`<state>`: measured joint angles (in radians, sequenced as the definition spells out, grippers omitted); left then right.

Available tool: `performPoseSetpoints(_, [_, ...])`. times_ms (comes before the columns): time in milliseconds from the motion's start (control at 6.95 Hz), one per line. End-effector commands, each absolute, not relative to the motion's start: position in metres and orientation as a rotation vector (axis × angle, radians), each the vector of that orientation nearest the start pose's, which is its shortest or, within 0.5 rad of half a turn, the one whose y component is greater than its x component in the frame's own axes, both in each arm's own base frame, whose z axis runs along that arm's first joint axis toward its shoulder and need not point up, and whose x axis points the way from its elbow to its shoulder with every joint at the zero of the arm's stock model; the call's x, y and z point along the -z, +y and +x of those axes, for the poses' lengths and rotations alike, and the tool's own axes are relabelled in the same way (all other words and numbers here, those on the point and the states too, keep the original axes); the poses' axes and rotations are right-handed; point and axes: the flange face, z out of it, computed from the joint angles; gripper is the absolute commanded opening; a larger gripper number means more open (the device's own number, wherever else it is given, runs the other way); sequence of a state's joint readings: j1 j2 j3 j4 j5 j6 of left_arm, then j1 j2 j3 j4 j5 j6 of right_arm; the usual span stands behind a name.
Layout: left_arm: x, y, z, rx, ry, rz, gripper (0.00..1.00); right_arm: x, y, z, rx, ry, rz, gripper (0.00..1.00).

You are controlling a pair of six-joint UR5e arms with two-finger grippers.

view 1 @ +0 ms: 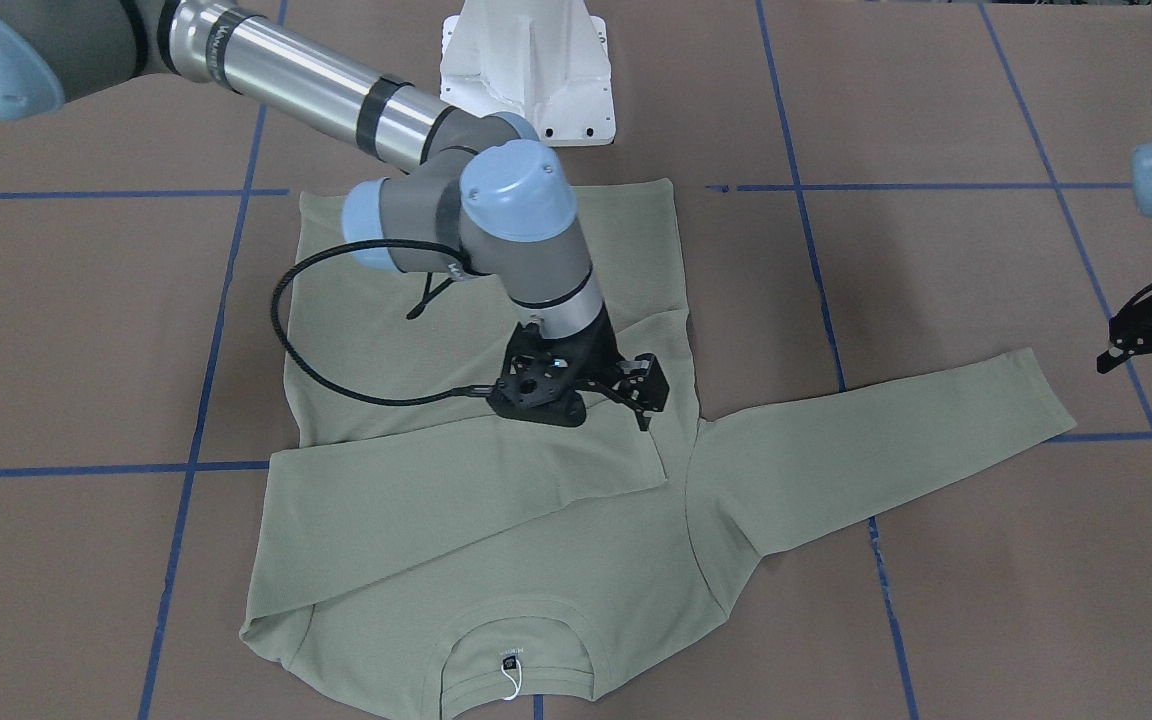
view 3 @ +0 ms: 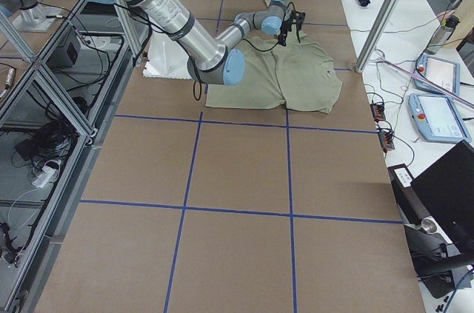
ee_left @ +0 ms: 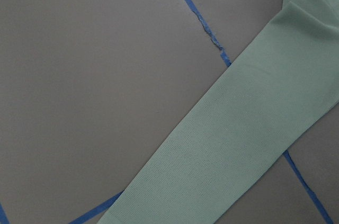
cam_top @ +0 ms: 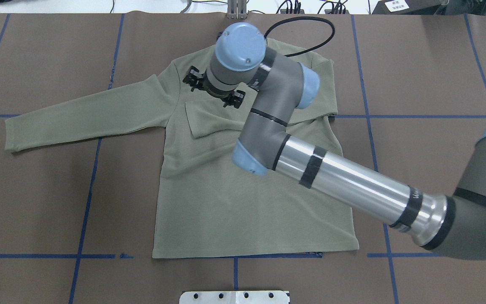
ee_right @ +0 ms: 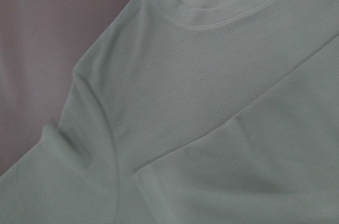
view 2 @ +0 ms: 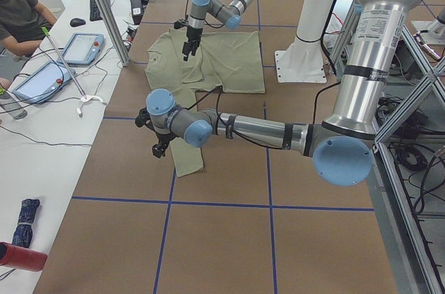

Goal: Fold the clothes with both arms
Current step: 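Release the sleeve and raise the right gripper while the left gripper grasps the other cuff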

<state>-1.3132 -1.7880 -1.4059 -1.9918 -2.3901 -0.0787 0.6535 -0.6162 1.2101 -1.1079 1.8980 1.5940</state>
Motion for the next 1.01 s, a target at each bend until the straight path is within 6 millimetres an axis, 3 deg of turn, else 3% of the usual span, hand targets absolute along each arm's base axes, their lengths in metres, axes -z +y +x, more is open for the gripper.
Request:
performPoseSetpoints(0, [-0.618,-0.631,0.121,-0.265,0.871,0.18,0.94,-0.23,-0.57,-0.442,-0.442,-1.093,-0.04,1.0])
performPoseSetpoints(144, [-0.629,-0.624,0.153,-0.298,0.87,0.135,0.94,-0.27,-0.561,-0.389,-0.411,-1.091,-0.05,1.0])
performPoseSetpoints(288, [-0.639,-0.62,0.164,-0.3,0.869,0.104,0.94,-0.295,-0.561,-0.359,-0.408,-1.082,-0.06,1.0])
performPoseSetpoints(432, [-0.645,-0.616,0.174,-0.313,0.867,0.089,0.93,-0.303,-0.566,-0.343,-0.404,-1.077,-0.048,1.0])
performPoseSetpoints(720, [-0.647,-0.614,0.175,-0.313,0.866,0.084,0.9,-0.33,-0.57,-0.315,-0.39,-1.06,-0.04,1.0])
performPoseSetpoints(864, [-0.648,-0.613,0.174,-0.313,0.866,0.083,0.89,-0.335,-0.564,-0.31,-0.39,-1.058,-0.041,1.0])
